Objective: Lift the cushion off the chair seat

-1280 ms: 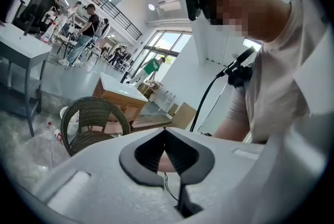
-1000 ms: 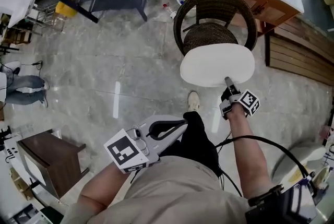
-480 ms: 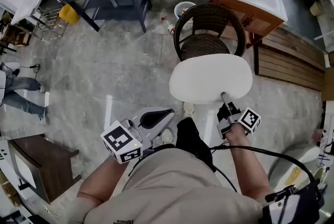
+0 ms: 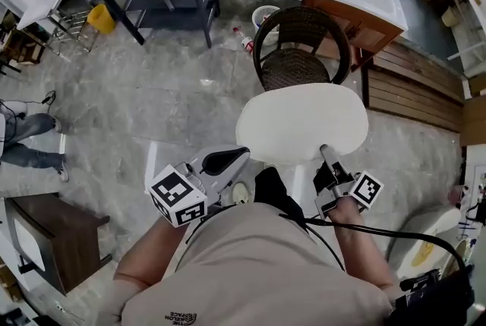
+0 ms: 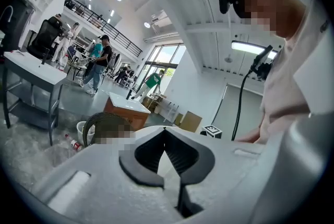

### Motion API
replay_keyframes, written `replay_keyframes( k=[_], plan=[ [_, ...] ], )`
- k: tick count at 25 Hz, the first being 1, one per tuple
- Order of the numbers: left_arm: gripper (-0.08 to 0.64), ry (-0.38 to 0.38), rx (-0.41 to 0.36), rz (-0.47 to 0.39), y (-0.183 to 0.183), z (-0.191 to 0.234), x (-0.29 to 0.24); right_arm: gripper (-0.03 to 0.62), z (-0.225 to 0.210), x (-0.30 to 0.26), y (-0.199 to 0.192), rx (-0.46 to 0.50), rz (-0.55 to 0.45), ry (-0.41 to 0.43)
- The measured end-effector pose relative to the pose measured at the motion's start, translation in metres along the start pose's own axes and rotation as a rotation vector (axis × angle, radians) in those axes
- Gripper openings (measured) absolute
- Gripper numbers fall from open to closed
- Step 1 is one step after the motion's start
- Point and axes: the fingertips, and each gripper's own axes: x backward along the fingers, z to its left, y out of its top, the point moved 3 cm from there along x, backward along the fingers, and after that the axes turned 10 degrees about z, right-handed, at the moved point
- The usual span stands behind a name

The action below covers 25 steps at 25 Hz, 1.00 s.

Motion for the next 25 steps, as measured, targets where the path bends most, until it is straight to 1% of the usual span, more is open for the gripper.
replay_keyframes(
  k=[7,12,20,25],
  plan=[
    [0.008,0.010,0.014,0.001,-0.021,-0.007,0.017,0.044,0.020,0.021,-0.031,0.021,0.009,0.036],
    [0.008,0.007,0.009,-0.001,-0.025,-0.015,0.019,0.044,0.024,0.030,-0.046,0.020,0.021,0.041],
    [0.008,0.000,0.008,0.003,-0.025,-0.017,0.018,0.044,0.026,0.035,-0.047,0.042,0.016,0.037],
    [0.008,-0.003,0.005,0.004,-0.024,-0.017,0.019,0.044,0.030,0.035,-0.048,0.037,0.012,0.048]
  ],
)
